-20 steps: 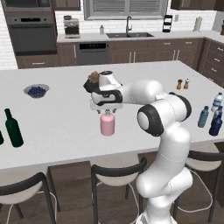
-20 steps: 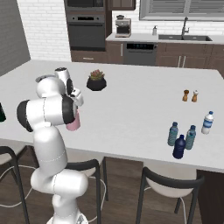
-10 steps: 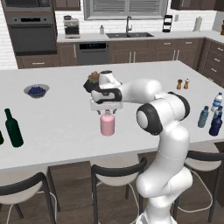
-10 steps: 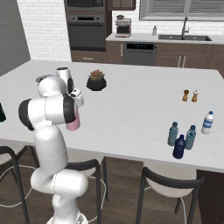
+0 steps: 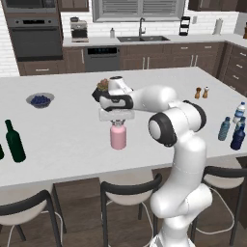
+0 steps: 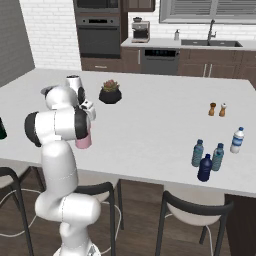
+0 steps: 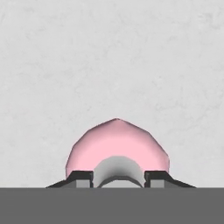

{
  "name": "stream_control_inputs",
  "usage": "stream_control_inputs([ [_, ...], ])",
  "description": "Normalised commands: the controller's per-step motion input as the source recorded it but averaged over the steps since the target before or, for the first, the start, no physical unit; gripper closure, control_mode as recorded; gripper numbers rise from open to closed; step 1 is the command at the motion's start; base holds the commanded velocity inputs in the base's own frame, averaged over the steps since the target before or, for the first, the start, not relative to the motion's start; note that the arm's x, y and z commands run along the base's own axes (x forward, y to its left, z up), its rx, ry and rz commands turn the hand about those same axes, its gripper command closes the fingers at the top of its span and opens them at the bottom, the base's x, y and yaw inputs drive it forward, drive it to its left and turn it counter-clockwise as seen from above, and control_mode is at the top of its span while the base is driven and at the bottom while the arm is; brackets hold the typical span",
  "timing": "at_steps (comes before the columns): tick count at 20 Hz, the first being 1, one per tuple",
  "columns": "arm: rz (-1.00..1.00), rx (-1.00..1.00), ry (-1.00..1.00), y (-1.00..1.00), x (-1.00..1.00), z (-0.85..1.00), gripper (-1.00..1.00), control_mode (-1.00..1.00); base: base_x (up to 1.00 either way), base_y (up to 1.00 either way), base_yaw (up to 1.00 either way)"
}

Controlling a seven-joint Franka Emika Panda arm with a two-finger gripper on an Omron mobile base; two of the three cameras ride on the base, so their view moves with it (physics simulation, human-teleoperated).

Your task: Move the plastic bottles in the middle to the plastics group, and the glass bottles in the middle to the glass group.

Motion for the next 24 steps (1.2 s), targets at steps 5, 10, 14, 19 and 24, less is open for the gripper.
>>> stream_control_inputs([
  [5, 0.00, 0.00, 0.05, 0.04, -0.26, -0.03, 1.00, -1.00, 0.00, 0.00, 0.00],
  [10, 0.00, 0.00, -0.03, 0.35, -0.40, 0.09, 1.00, -1.00, 0.00, 0.00, 0.00],
  [14, 0.00, 0.00, -0.18, 0.57, -0.40, 0.18, 1.00, -1.00, 0.00, 0.00, 0.00],
  [19, 0.00, 0.00, -0.17, 0.80, -0.22, 0.13, 1.00, -1.00, 0.00, 0.00, 0.00],
  [24, 0.00, 0.00, -0.01, 0.89, 0.00, 0.14, 1.00, -1.00, 0.00, 0.00, 0.00],
])
